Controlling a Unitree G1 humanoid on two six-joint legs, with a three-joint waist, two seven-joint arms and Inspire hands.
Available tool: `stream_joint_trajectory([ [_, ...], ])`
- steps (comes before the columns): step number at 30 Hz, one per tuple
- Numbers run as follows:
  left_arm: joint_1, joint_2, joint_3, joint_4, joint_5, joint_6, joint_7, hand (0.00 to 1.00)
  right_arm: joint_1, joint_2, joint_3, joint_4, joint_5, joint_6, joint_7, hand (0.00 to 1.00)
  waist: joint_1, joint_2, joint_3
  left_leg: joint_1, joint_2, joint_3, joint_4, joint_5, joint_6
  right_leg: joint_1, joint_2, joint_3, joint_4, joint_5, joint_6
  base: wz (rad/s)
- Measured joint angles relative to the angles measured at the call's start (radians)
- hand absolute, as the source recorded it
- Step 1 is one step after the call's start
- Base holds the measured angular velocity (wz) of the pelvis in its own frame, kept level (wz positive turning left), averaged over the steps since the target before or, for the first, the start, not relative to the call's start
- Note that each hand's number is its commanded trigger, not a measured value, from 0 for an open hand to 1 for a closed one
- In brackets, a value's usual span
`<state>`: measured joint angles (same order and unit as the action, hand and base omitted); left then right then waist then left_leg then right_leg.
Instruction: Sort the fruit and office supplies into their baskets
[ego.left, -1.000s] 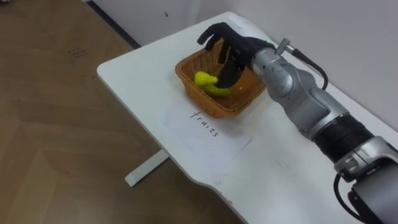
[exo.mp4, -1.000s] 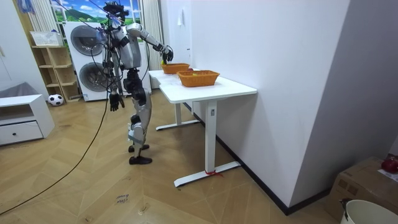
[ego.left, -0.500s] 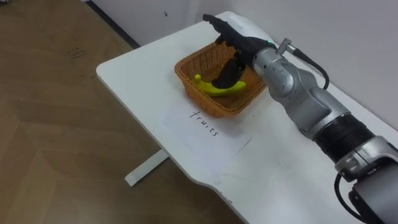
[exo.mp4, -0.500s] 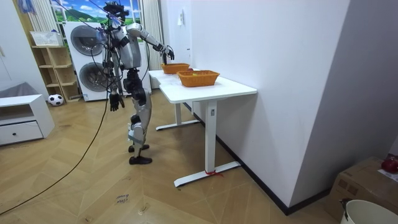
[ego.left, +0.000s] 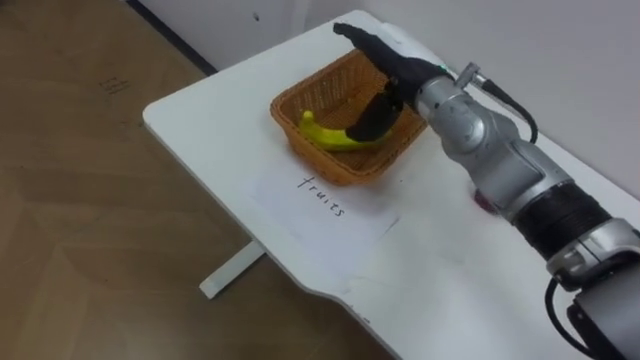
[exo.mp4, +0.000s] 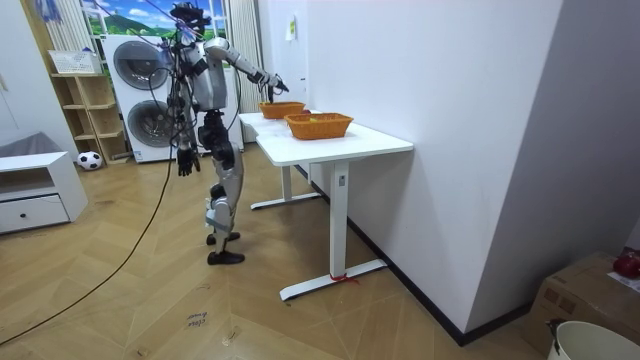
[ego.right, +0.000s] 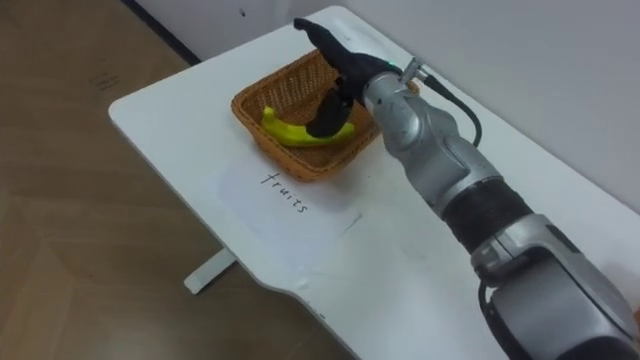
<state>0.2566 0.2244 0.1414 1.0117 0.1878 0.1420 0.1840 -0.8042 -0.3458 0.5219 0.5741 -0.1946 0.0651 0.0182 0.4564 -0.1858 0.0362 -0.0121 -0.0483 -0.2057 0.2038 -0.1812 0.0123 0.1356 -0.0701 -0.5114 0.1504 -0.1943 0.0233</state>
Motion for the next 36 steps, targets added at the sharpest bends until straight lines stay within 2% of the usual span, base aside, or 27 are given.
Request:
stream_joint_trajectory([
  [3, 0.000, 0.001, 0.001, 0.000, 0.000, 0.000, 0.000, 0.00, 0.000, -0.001, -0.071, -0.009, 0.033, -0.013, -0.049, 0.00, -0.017, 0.017, -0.0124, 0.000, 0.001, 0.014, 0.000, 0.000, 0.000, -0.008, 0.000, 0.020, 0.000, 0.000, 0.000, -0.17],
  [5, 0.004, -0.002, 0.004, -0.002, 0.000, -0.004, 0.000, 0.00, 0.000, -0.006, -0.103, -0.015, 0.054, -0.015, -0.085, 0.00, -0.041, 0.035, -0.0249, 0.005, 0.002, 0.031, -0.001, 0.000, 0.001, -0.009, 0.000, 0.043, 0.000, 0.000, 0.000, -0.16],
  [8, 0.022, -0.010, 0.008, -0.028, 0.000, -0.004, 0.004, 0.00, 0.002, -0.007, -0.147, -0.052, 0.121, -0.022, -0.139, 0.00, -0.079, 0.051, -0.0320, 0.012, 0.002, 0.041, 0.000, 0.001, 0.002, -0.006, -0.001, 0.051, 0.000, 0.000, 0.000, -0.08],
  [12, 0.019, -0.016, 0.000, -0.034, 0.001, -0.004, 0.018, 0.00, 0.002, -0.014, -0.190, -0.066, 0.237, -0.022, -0.210, 0.00, -0.121, 0.061, -0.0269, 0.025, 0.003, 0.043, 0.000, 0.001, 0.002, 0.005, 0.000, 0.066, 0.000, 0.000, 0.000, -0.05],
  [16, 0.019, -0.021, -0.004, -0.037, 0.001, -0.002, 0.032, 0.00, 0.002, -0.015, -0.194, -0.066, 0.247, -0.022, -0.233, 0.00, -0.131, 0.068, -0.0259, 0.031, 0.004, 0.062, -0.001, 0.001, 0.002, 0.004, 0.000, 0.095, 0.000, 0.000, -0.001, -0.14],
  [18, 0.023, -0.023, -0.011, -0.048, 0.001, 0.001, 0.039, 0.00, 0.002, -0.014, -0.202, -0.066, 0.267, -0.022, -0.242, 0.00, -0.150, 0.075, -0.0264, 0.033, 0.004, 0.065, -0.002, 0.001, 0.003, 0.005, 0.000, 0.097, 0.001, 0.001, -0.001, 0.00],
  [23, 0.020, -0.034, -0.012, -0.049, 0.000, 0.000, 0.038, 0.00, 0.002, -0.014, -0.259, -0.066, 0.320, -0.024, -0.262, 0.00, -0.153, 0.086, -0.0305, 0.039, 0.006, 0.078, -0.003, 0.002, 0.004, 0.004, 0.001, 0.112, 0.002, 0.003, -0.005, -0.07],
  [30, 0.016, -0.057, -0.011, -0.047, 0.000, 0.003, 0.032, 0.00, 0.002, -0.014, -0.295, -0.037, 0.399, -0.024, -0.270, 0.00, -0.158, 0.088, -0.0303, 0.041, 0.013, 0.095, -0.007, 0.002, 0.004, 0.000, 0.004, 0.130, 0.003, 0.005, -0.008, -0.08],
  [36, 0.018, -0.059, -0.011, -0.047, 0.000, 0.007, 0.019, 0.00, 0.002, -0.014, -0.307, -0.022, 0.429, -0.023, -0.278, 0.00, -0.151, 0.088, -0.0300, 0.042, 0.018, 0.118, -0.008, 0.002, 0.004, -0.011, 0.007, 0.151, 0.002, 0.006, -0.010, -0.09],
])
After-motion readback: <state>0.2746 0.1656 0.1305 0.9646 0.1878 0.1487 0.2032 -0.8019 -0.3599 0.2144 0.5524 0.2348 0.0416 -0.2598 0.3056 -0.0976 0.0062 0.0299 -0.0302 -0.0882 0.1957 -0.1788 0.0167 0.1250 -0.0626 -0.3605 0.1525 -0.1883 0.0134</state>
